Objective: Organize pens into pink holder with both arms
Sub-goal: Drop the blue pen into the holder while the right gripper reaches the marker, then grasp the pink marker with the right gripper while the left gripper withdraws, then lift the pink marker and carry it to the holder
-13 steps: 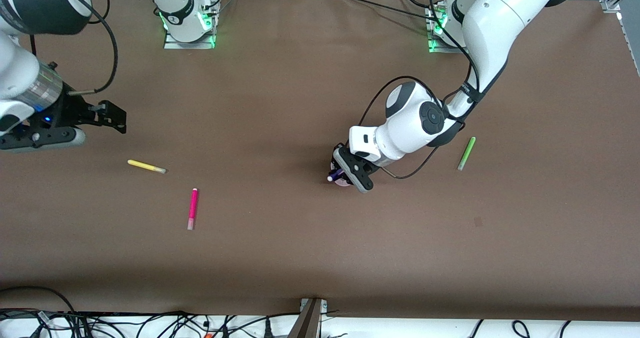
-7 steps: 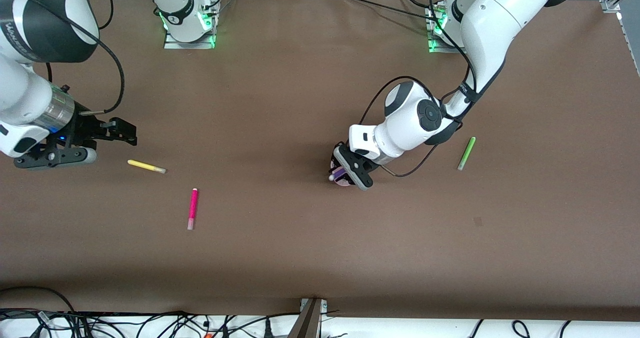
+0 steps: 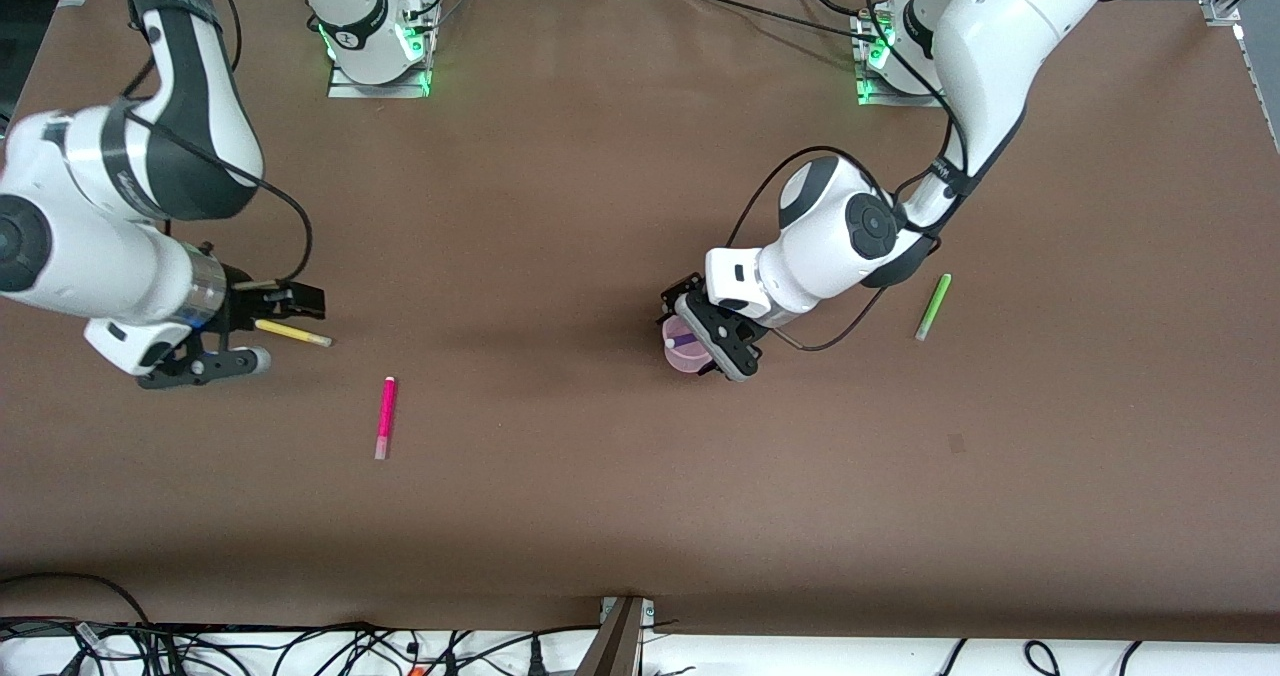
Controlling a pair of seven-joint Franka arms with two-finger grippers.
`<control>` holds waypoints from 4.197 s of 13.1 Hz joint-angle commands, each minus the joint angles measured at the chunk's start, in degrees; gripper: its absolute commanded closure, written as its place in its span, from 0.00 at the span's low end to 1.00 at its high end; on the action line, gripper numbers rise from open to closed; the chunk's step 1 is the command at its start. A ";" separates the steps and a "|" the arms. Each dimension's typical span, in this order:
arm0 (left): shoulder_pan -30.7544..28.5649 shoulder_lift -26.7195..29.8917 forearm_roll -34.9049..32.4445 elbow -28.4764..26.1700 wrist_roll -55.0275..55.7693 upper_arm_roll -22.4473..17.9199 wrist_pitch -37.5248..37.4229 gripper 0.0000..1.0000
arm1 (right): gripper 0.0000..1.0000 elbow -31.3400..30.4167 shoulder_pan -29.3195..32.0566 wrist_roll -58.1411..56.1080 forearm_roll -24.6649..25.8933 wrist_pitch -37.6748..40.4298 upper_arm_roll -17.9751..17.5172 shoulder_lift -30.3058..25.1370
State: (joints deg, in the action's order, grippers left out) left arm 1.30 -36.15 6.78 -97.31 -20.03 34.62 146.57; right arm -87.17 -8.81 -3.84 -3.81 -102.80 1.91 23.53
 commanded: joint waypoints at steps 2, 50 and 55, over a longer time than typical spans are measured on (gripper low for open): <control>-1.13 11.86 -1.06 -0.95 5.17 -4.45 -20.14 0.00 | 0.00 -1.58 -0.77 -0.30 -1.47 -6.24 -0.07 5.01; -0.16 36.50 -9.06 2.74 13.43 -37.87 -51.48 0.00 | 1.00 11.31 -8.06 32.27 -22.18 3.20 -0.15 18.21; -0.07 36.50 -8.97 2.74 13.43 -37.78 -51.65 0.00 | 1.00 15.53 -10.62 54.08 -39.76 3.75 -4.71 18.21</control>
State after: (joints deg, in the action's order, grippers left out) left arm 1.49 1.35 -3.10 -96.74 -6.00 -3.27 96.47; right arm -74.22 -19.71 43.78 -39.21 -99.73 -0.76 40.95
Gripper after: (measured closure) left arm 0.000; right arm 0.824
